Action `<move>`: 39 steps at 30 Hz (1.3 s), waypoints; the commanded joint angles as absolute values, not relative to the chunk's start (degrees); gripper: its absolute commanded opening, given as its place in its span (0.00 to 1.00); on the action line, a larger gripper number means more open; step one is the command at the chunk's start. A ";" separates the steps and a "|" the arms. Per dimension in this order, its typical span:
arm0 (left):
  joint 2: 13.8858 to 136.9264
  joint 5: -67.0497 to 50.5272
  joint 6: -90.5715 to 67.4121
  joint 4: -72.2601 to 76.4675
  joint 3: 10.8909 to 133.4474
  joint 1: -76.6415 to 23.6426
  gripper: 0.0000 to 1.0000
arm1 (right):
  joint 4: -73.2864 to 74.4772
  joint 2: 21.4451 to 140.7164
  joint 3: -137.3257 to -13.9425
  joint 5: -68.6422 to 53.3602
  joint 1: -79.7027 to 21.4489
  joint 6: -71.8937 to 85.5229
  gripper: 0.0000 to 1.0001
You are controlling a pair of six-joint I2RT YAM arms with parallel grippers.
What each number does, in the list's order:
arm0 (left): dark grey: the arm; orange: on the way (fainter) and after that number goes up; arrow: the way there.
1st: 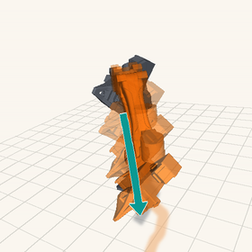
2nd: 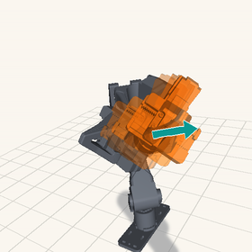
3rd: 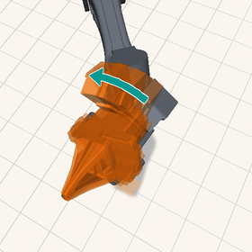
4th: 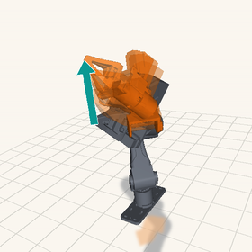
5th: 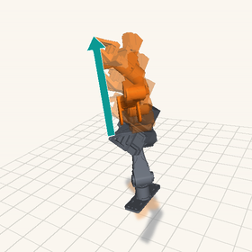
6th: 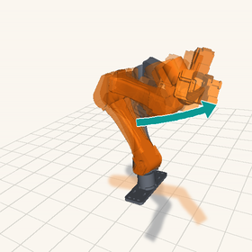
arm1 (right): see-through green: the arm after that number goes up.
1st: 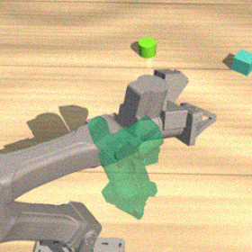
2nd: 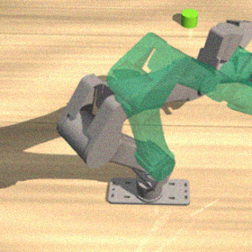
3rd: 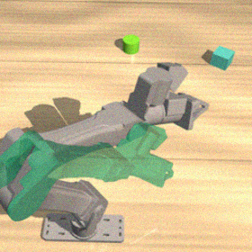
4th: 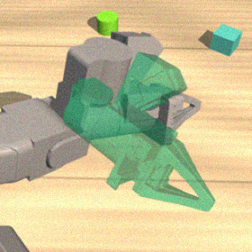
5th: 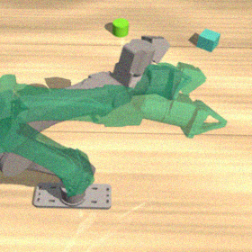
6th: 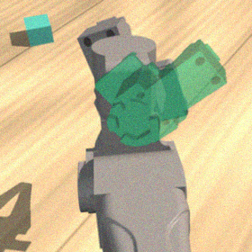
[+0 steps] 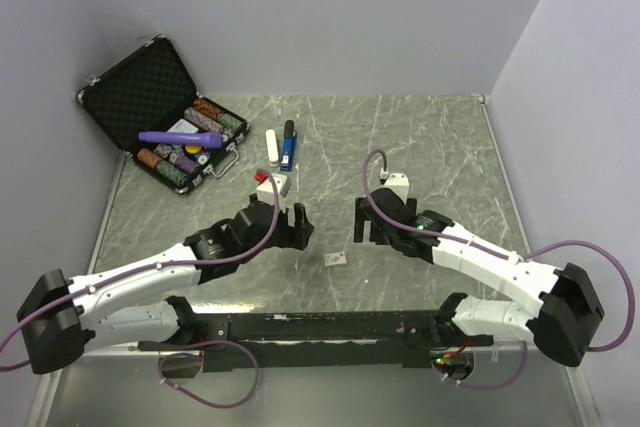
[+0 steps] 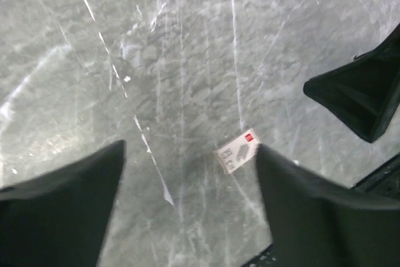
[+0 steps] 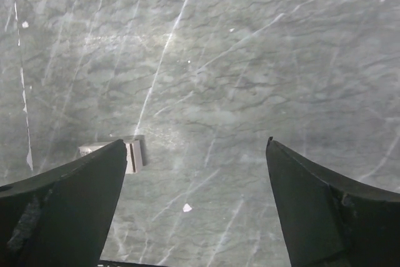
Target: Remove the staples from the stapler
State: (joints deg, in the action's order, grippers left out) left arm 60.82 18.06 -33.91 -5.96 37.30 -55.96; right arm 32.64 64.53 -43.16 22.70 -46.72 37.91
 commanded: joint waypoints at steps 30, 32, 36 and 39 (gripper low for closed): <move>53.44 26.02 -26.98 -12.92 49.30 -56.16 0.99 | 38.67 49.92 -54.84 31.81 -44.74 27.86 1.00; 53.61 26.19 -26.72 -12.83 49.48 -56.25 0.99 | 39.46 50.36 -55.98 32.78 -44.74 27.34 1.00; 54.05 26.19 -26.28 -12.31 49.83 -56.16 0.99 | 38.94 50.98 -57.04 33.31 -44.74 26.02 1.00; 54.32 26.45 -26.10 -12.30 49.92 -56.16 0.99 | 37.19 51.07 -56.69 30.95 -44.74 23.74 1.00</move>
State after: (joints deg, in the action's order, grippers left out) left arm 53.93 25.36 -27.46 -13.69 47.29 -55.96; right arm 38.61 51.03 -54.50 30.92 -45.06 27.35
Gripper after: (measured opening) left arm 0.993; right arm 0.996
